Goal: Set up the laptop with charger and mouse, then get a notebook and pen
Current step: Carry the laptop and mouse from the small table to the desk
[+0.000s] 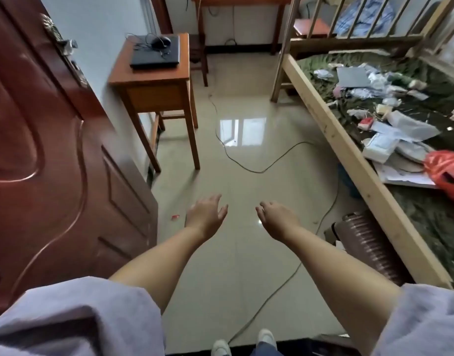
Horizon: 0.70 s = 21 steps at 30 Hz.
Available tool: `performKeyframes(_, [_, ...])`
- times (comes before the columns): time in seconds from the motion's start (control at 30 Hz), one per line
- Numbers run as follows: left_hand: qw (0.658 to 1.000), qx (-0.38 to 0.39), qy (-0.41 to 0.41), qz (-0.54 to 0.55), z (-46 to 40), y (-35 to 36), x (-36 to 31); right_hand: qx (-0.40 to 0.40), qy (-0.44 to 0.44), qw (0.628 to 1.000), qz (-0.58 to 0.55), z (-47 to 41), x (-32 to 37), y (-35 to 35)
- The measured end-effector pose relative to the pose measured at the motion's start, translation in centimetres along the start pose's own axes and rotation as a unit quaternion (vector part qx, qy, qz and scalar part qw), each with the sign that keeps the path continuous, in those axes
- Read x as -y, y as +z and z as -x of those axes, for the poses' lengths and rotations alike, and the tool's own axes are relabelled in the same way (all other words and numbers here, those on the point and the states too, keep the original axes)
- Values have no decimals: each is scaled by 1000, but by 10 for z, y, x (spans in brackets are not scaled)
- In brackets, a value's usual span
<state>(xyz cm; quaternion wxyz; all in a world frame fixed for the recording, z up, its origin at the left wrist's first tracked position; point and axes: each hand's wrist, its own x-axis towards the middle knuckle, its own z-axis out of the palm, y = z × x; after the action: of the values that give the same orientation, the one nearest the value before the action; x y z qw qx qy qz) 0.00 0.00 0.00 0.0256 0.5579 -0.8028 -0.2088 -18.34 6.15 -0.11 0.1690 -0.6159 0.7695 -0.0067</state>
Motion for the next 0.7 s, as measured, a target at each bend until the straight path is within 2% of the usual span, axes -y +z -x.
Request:
performKeyframes(0.33, [999, 31, 7, -11, -86, -1, -14, -16, 11, 1000, 8, -71, -33, -20])
performKeyframes(0.57, [1000, 2, 15, -3, -214, -19, -58, -36, 22, 999, 10, -196, -93, -63])
performKeyframes(0.7, [1000, -4, -9, 6, -290, -32, -84, -31, -7, 999, 25, -271, -126, -96])
